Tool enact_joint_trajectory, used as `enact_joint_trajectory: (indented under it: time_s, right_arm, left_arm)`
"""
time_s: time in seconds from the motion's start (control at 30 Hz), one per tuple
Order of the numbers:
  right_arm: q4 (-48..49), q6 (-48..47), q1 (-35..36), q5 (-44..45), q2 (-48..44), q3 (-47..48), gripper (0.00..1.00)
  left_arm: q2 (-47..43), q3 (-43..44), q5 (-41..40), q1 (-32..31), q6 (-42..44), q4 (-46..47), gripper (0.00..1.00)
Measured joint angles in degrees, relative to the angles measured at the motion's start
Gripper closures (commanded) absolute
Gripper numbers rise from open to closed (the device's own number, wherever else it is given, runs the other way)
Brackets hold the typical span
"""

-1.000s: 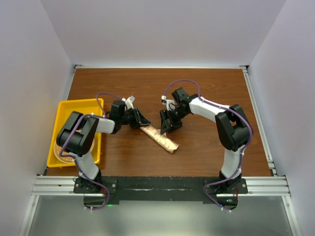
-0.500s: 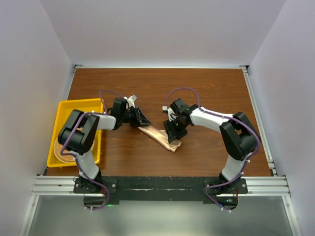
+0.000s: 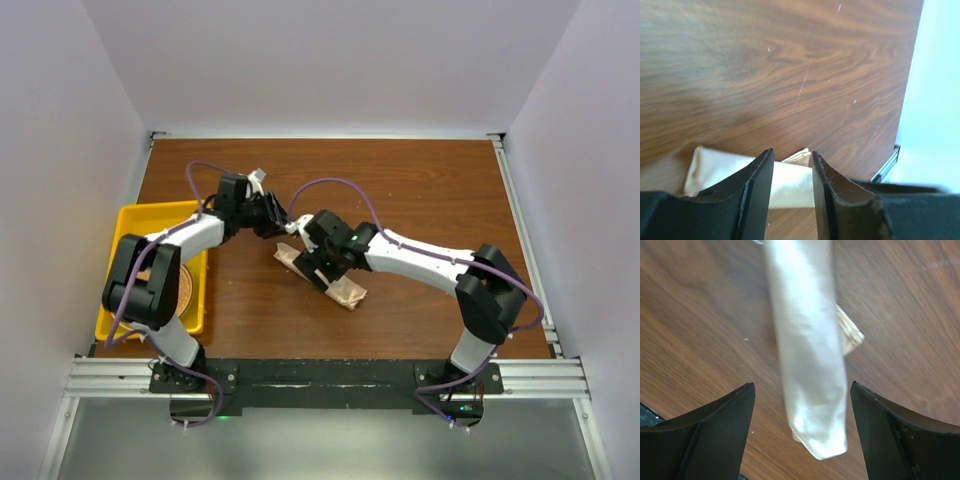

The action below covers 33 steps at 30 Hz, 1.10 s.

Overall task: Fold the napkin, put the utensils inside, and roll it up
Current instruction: Roll the napkin with the utensil

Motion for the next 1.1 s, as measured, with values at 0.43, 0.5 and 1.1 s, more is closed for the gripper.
enact_joint_trajectory:
  time_s: [0.43, 0.5, 1.1]
  right_arm:
    - [1.84, -5.42, 10.43, 14.6, 10.62, 4.66, 0.4]
    - [2.01, -6.32, 10.4, 15.8, 10.97, 4.66, 0.38]
    - [7.85, -9.44, 10.47, 26.01, 15.61, 4.11, 0.73]
  left_arm:
    - [-14.43, -9.33, -2.73, 4.74, -1.64, -4.52, 0.56]
    - [-14.43, -10.43, -2.73, 4.74, -1.68, -4.79, 0.56]
    - [-14.19, -11.34, -2.4, 5.2, -2.03, -4.72, 0.56]
